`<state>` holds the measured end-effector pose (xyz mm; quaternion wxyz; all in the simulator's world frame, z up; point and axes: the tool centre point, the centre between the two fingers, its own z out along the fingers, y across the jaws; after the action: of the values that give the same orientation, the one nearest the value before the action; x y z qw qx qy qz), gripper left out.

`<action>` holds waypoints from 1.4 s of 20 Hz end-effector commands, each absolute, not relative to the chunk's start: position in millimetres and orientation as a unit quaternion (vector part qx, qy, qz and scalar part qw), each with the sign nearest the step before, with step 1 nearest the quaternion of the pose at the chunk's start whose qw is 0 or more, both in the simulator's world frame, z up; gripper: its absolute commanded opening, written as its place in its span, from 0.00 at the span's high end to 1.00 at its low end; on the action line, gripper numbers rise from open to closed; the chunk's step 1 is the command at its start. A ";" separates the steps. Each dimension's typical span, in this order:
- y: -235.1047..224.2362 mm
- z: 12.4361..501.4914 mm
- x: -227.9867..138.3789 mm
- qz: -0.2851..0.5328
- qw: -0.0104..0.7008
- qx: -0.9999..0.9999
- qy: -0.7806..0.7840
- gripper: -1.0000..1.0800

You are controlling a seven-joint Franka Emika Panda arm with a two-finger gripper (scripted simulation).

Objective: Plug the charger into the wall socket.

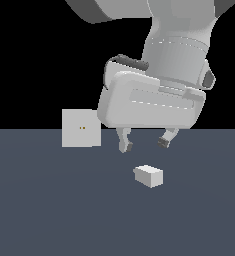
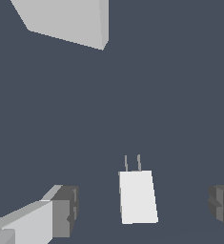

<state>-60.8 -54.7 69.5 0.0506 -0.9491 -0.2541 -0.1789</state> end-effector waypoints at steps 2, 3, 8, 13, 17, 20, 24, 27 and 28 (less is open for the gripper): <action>-56.9 65.6 -61.1 -0.185 0.052 -0.945 -0.264 0.04; -57.4 64.8 -61.2 -0.186 0.053 -0.945 -0.265 0.04; -59.0 62.3 -61.4 -0.188 0.054 -0.943 -0.270 0.04; -59.0 58.6 -61.8 -0.187 0.054 -0.943 -0.268 0.04; -58.7 45.8 -62.3 -0.187 0.053 -0.943 -0.269 0.04; -58.8 31.7 -62.6 -0.187 0.053 -0.943 -0.270 0.04; -58.6 17.6 -62.5 -0.187 0.053 -0.943 -0.270 0.04; -58.8 12.3 -62.4 -0.187 0.053 -0.943 -0.270 0.04; -58.8 11.6 -62.4 -0.187 0.053 -0.943 -0.270 0.04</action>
<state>-62.8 -58.6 13.5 0.0535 -0.9431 -0.2701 -0.1865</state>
